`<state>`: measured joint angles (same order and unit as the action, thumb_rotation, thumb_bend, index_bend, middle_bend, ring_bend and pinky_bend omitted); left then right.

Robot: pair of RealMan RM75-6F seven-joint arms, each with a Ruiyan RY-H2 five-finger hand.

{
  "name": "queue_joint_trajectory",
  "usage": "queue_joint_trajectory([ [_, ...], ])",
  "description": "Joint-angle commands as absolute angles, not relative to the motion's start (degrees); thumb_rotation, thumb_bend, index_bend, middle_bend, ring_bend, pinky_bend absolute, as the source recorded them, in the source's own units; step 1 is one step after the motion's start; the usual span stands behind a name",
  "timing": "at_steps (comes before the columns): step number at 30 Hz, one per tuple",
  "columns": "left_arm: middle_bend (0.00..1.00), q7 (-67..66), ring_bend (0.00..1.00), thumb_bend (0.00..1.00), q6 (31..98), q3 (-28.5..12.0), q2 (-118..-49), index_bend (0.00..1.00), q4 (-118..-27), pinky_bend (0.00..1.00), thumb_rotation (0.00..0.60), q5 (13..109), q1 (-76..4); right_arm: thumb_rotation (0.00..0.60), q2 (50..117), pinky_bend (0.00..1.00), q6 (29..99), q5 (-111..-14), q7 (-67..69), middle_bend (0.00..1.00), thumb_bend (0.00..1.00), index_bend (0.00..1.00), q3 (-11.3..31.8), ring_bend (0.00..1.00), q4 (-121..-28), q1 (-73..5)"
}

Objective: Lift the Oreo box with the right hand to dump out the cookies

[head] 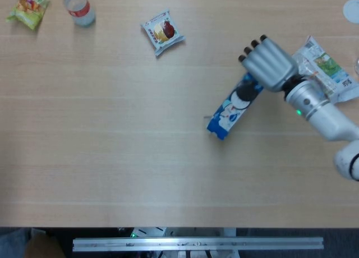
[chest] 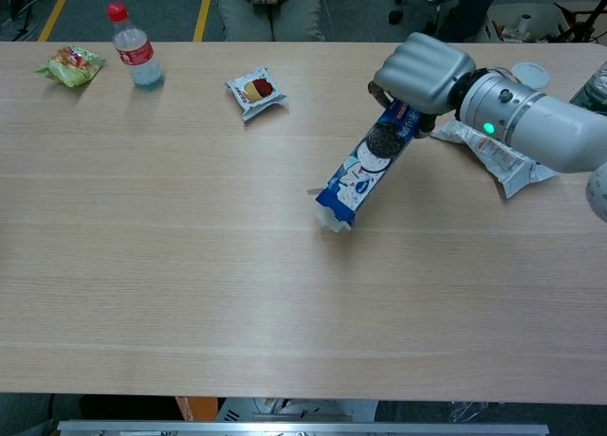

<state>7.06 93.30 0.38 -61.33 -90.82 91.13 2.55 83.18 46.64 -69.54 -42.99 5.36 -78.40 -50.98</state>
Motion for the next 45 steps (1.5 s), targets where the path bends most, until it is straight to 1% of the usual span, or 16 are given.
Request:
queue_joint_trajectory([
  [1, 0.17, 6.8, 0.15, 0.27, 93.2, 0.4, -61.5, 0.22, -90.9, 0.10, 0.600, 91.2, 2.4, 0.600, 76.6, 0.49, 45.4, -71.8, -48.2, 0.50, 0.00, 0.59, 4.0, 0.43, -81.8, -52.8],
  [6, 0.17, 6.7, 0.15, 0.27, 92.7, 0.4, -62.6, 0.22, -90.7, 0.10, 0.600, 91.2, 2.2, 0.600, 73.2, 0.49, 45.1, -69.4, -54.0, 0.50, 0.00, 0.59, 3.5, 0.43, -84.2, -53.6],
  [11, 0.17, 6.7, 0.15, 0.27, 92.6, 0.5, -62.6, 0.22, -90.3, 0.10, 0.600, 91.5, 2.0, 0.600, 72.4, 0.49, 46.0, -67.0, -56.4, 0.50, 0.00, 0.59, 3.2, 0.42, -85.5, -53.7],
  [22, 0.17, 6.5, 0.15, 0.27, 92.5, 0.5, -62.3, 0.22, -90.5, 0.10, 0.600, 91.3, 2.0, 0.600, 71.0, 0.49, 49.7, -61.8, -54.3, 0.49, 0.00, 0.59, 5.3, 0.41, -85.1, -52.8],
  [28, 0.17, 5.6, 0.15, 0.27, 92.1, 0.5, -62.4, 0.22, -91.0, 0.10, 0.600, 91.6, 1.6, 0.600, 72.8, 0.49, 51.0, -58.4, -55.9, 0.49, 0.00, 0.59, 5.6, 0.41, -83.3, -53.2],
  [36, 0.17, 5.2, 0.15, 0.27, 92.3, 0.7, -62.3, 0.22, -91.4, 0.10, 0.600, 91.8, 1.6, 0.600, 78.6, 0.49, 55.5, -51.0, -64.2, 0.48, 0.00, 0.59, 5.9, 0.40, -81.4, -54.3],
  [39, 0.17, 5.5, 0.15, 0.27, 92.6, 0.7, -62.2, 0.22, -91.3, 0.10, 0.600, 91.7, 1.9, 0.600, 78.7, 0.49, 56.3, -50.8, -63.6, 0.48, 0.00, 0.59, 6.1, 0.40, -83.0, -54.3],
  [45, 0.17, 5.8, 0.15, 0.27, 92.7, 0.8, -62.0, 0.22, -91.1, 0.10, 0.600, 91.7, 2.0, 0.600, 76.8, 0.49, 58.7, -52.5, -58.0, 0.48, 0.00, 0.59, 7.3, 0.40, -86.7, -52.8],
])
